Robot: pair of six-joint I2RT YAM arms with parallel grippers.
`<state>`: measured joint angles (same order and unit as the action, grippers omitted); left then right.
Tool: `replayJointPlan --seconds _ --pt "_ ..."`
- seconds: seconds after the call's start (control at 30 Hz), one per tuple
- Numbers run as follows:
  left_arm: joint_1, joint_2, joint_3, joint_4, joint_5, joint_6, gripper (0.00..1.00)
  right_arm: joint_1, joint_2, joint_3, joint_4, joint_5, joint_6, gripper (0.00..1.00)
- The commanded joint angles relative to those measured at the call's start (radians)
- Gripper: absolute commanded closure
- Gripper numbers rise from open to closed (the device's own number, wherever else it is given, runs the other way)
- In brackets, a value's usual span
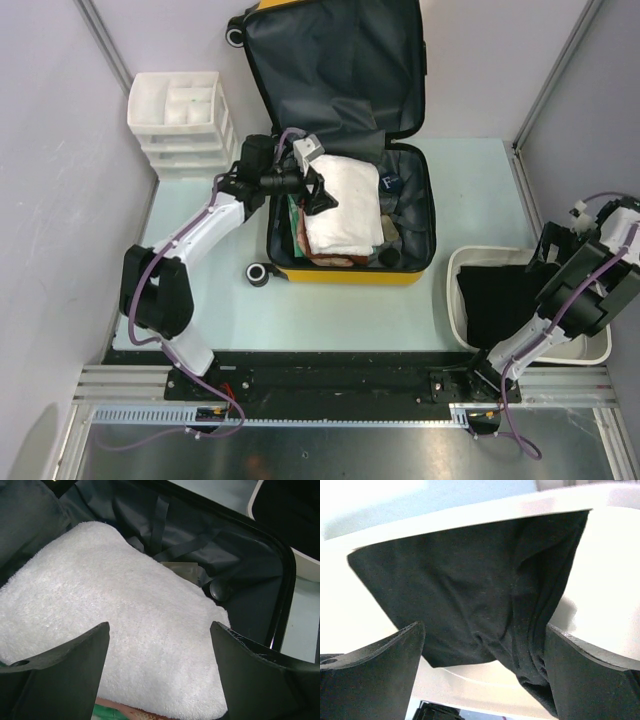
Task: Open, take out, and arrange the luggage
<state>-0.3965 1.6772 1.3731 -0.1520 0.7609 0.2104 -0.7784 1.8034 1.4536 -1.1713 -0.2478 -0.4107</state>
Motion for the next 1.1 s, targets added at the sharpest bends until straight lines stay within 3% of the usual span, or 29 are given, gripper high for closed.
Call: replayJointPlan --seconds 0.0,0.17,0.3,0.5,0.77,0.87,1.07 --pt "-0.002 -0.092 -0.003 0.014 -0.035 0.000 0.14 0.114 -0.130 0.011 0.016 -0.136 -0.079 0.00" --pt "0.018 -0.129 -0.026 0.008 -0.051 -0.005 0.13 0.270 -0.135 -0.047 0.125 -0.070 -0.011 0.02" --pt "0.042 -0.158 -0.040 0.002 -0.061 -0.009 0.13 0.312 -0.128 -0.049 0.177 0.111 0.004 0.00" --pt "0.056 -0.172 -0.060 0.000 -0.058 -0.016 0.14 0.326 -0.142 -0.087 0.096 0.010 -0.031 0.13" --pt "0.064 -0.162 -0.040 0.000 -0.061 -0.043 0.11 0.468 -0.026 -0.141 0.426 -0.053 0.072 0.05" --pt "0.099 -0.186 -0.051 -0.006 -0.063 -0.063 0.11 0.521 0.066 -0.060 0.525 -0.054 0.108 0.04" --pt "0.119 -0.221 -0.095 -0.017 -0.071 -0.051 0.11 0.545 0.213 0.128 0.542 -0.051 0.145 0.04"
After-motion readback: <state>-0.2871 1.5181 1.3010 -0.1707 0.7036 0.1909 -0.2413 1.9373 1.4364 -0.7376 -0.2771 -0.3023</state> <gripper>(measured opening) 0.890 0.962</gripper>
